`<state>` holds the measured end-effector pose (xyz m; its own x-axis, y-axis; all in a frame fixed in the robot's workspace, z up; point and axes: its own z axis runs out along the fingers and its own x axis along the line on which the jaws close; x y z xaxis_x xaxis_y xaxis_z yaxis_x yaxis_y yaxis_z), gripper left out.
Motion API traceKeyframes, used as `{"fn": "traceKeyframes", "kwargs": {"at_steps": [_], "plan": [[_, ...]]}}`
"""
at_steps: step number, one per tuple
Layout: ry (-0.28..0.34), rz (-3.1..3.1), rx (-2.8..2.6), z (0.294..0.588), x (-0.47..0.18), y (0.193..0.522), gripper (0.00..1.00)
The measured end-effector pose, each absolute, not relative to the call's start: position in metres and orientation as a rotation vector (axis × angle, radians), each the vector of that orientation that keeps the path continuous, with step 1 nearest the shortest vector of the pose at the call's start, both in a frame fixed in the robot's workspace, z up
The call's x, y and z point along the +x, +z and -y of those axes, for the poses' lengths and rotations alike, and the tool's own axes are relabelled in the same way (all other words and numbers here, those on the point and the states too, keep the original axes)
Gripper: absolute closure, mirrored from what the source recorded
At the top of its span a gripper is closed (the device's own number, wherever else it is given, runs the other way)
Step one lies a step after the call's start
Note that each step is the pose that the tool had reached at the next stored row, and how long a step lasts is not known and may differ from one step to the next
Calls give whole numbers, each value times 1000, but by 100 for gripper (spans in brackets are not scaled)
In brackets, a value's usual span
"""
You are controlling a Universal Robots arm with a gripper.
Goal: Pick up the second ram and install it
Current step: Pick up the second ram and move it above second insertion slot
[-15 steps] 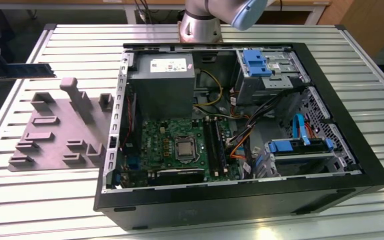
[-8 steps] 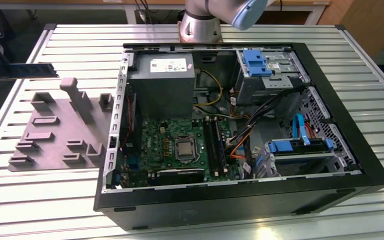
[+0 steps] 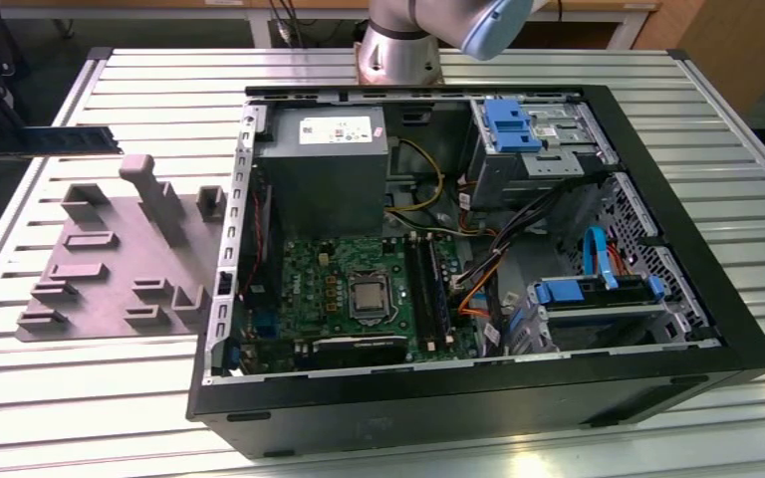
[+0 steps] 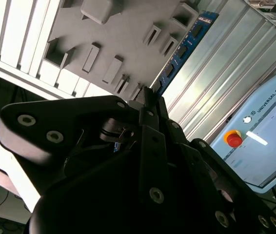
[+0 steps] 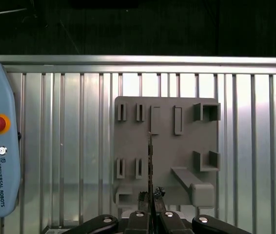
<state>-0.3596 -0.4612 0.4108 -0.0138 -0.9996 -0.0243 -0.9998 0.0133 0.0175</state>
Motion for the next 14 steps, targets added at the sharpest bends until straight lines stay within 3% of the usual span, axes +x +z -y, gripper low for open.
{"fn": "traceKeyframes", "kwargs": {"at_steps": [14], "plan": [[46, -2233, -2203, 461, -353, 411, 86]]}}
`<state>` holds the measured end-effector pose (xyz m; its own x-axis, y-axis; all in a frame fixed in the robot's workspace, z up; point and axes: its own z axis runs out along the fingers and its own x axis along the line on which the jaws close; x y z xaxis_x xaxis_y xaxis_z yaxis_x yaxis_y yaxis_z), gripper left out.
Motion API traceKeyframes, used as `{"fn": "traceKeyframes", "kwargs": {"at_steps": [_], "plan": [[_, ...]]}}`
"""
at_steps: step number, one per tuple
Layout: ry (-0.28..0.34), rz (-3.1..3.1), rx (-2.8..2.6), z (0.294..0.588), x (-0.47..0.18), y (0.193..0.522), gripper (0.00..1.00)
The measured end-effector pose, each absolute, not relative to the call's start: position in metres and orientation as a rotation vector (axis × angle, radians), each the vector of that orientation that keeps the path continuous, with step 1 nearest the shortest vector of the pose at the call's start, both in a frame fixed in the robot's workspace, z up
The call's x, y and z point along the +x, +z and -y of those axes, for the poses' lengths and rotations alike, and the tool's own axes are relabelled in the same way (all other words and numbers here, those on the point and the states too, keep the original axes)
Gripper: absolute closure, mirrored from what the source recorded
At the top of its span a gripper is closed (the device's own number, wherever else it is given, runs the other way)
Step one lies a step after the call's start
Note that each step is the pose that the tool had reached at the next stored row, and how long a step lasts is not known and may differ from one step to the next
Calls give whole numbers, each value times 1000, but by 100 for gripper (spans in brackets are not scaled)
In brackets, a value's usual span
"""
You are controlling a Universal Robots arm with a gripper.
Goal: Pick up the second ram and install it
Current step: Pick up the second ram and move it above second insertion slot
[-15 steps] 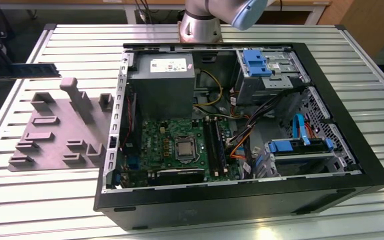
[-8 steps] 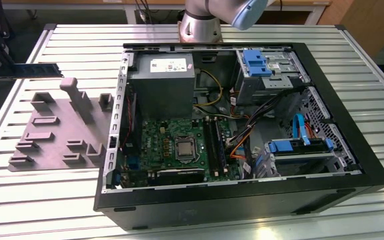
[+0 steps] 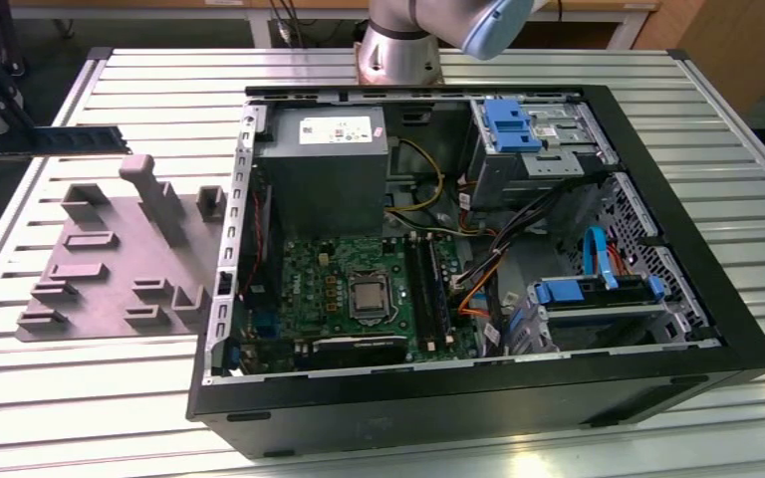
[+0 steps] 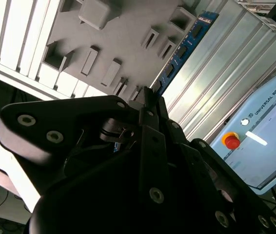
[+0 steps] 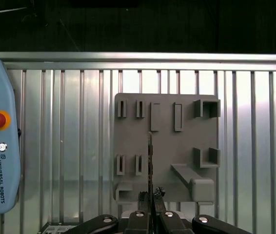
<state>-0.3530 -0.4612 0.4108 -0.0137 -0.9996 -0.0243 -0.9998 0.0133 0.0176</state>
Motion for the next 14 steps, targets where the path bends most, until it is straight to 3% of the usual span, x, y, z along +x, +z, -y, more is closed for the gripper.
{"fn": "traceKeyframes", "kwargs": {"at_steps": [14], "plan": [[46, -2233, -2203, 461, -345, 411, 86]]}}
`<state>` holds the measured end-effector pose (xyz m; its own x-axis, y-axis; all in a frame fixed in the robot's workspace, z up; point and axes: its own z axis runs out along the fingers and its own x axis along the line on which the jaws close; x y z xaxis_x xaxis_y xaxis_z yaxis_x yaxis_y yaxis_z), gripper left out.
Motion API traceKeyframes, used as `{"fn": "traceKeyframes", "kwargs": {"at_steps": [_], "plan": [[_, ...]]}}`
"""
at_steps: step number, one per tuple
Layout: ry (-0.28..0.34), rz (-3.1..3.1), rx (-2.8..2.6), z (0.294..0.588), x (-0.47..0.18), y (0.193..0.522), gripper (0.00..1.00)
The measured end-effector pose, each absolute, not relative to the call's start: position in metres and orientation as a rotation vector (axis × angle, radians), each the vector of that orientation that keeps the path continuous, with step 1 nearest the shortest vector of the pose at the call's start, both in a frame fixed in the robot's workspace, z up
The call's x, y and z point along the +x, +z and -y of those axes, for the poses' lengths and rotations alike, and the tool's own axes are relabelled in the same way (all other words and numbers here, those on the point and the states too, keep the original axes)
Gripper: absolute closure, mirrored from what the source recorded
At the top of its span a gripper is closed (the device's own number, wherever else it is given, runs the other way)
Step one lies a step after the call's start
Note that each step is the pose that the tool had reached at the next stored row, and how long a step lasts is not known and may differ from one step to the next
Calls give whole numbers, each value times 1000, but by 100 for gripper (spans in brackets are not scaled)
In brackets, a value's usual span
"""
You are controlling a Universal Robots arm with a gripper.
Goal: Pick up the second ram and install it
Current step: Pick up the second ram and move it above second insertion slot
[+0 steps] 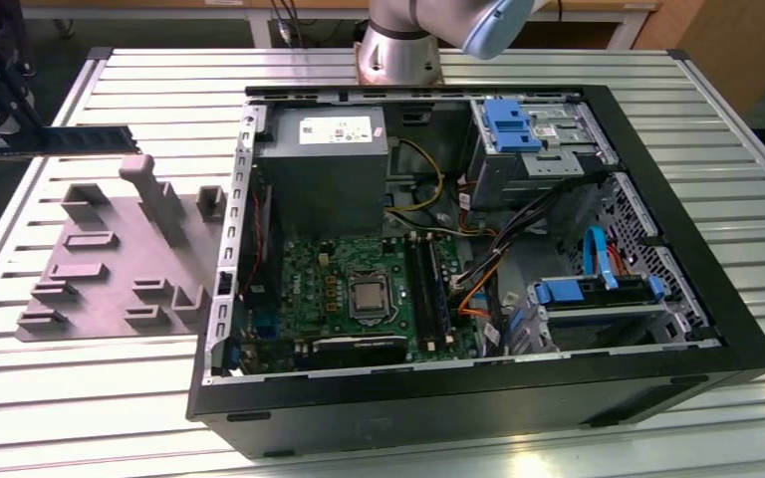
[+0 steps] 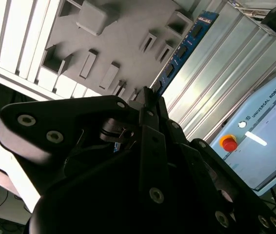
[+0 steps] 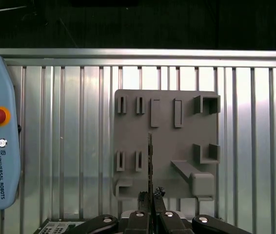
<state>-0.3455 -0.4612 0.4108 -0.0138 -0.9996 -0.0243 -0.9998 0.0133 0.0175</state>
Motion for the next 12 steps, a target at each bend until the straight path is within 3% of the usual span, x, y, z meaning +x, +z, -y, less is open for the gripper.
{"fn": "traceKeyframes", "kwargs": {"at_steps": [12], "plan": [[46, -2233, -2203, 461, -338, 411, 86]]}}
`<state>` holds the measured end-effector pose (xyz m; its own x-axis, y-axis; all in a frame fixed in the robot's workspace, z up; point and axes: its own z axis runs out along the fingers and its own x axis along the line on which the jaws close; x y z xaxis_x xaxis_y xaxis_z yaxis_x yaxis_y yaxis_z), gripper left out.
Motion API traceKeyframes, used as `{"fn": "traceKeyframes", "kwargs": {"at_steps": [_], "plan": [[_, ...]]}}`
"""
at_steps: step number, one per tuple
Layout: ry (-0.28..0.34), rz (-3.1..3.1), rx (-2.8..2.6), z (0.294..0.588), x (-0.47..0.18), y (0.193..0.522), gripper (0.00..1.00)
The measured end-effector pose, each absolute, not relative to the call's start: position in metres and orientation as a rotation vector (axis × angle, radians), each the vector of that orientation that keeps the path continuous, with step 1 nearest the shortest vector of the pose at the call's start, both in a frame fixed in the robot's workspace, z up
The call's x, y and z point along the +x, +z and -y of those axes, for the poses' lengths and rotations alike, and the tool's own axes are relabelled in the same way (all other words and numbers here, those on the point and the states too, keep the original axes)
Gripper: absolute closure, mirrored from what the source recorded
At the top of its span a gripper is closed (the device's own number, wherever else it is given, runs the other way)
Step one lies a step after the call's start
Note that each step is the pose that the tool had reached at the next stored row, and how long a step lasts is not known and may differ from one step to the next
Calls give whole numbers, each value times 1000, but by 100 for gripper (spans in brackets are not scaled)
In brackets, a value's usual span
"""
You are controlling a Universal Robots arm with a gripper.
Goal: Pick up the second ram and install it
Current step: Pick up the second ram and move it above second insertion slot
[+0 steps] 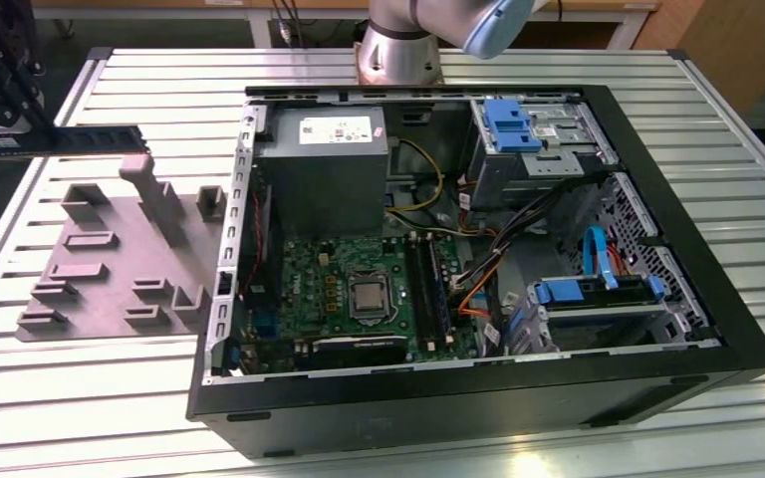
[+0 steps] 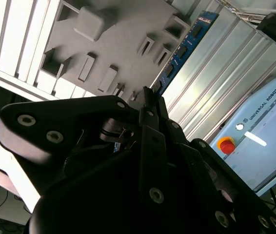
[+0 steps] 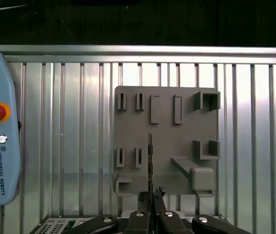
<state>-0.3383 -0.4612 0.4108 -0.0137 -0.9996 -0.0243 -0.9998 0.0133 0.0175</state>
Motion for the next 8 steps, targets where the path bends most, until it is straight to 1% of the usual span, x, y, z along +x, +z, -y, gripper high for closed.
{"fn": "traceKeyframes", "kwargs": {"at_steps": [8], "plan": [[46, -2233, -2203, 461, -334, 411, 86]]}}
